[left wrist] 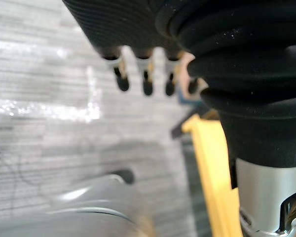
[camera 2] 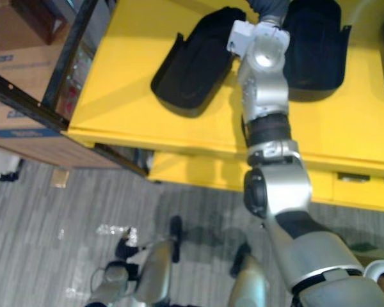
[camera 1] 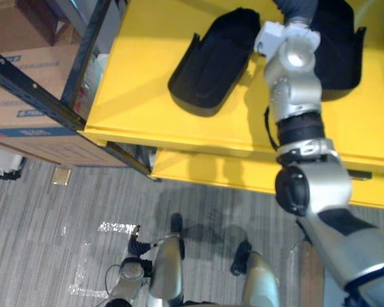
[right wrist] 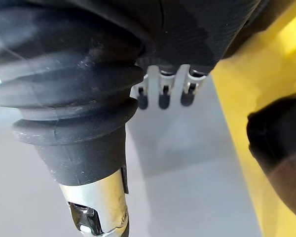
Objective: Walk over and take plastic housings, then place them on the shelf
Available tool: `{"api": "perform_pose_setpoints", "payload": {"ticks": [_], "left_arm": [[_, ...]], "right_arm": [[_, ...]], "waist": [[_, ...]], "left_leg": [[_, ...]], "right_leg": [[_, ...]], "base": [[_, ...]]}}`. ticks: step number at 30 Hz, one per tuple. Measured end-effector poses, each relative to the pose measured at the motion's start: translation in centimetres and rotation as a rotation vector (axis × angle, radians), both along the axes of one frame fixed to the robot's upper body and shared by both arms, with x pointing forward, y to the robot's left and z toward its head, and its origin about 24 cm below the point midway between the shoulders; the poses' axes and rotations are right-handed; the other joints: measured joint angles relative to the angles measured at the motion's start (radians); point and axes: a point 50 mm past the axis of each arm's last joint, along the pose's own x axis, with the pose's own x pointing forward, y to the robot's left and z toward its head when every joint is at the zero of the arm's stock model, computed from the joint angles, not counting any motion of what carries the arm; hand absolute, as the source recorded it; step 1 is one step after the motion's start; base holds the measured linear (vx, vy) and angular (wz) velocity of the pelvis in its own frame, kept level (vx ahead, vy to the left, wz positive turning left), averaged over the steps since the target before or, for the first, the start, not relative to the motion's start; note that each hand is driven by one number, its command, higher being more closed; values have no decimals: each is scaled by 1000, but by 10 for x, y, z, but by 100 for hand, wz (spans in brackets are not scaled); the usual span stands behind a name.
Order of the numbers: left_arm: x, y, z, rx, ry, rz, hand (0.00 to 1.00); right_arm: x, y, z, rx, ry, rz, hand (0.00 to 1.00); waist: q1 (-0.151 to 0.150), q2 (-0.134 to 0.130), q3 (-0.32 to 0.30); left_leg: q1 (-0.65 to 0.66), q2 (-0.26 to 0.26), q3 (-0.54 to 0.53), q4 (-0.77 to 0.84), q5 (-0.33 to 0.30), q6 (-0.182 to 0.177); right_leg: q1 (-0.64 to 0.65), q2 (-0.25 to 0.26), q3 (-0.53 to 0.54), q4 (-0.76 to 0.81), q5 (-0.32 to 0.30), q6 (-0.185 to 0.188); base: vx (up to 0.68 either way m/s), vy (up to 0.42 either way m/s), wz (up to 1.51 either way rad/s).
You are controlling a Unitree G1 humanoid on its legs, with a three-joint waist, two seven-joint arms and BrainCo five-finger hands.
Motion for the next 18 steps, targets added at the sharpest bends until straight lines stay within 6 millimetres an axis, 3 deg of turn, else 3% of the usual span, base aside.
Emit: {"api": "perform_pose_setpoints", "payload": {"ticks": [7, 18], "left_arm": [[8, -23, 5, -53, -49, 1, 0], [9, -27, 6, -72, -59, 6, 0]], "right_arm": [[3, 8, -6, 5, 27, 25, 0], [6, 5, -10, -5, 49, 67, 0]], "waist": [[0, 3, 1], [3, 18, 8]], "left_leg": [[-30, 4, -1, 30, -11, 2], [-69, -4, -16, 53, -18, 5]], "right_leg": [[-19, -2, 0, 13, -1, -1], [-50, -16, -9, 46, -19, 0]], "base": [[0, 0, 0], [-1, 3, 4]]}}
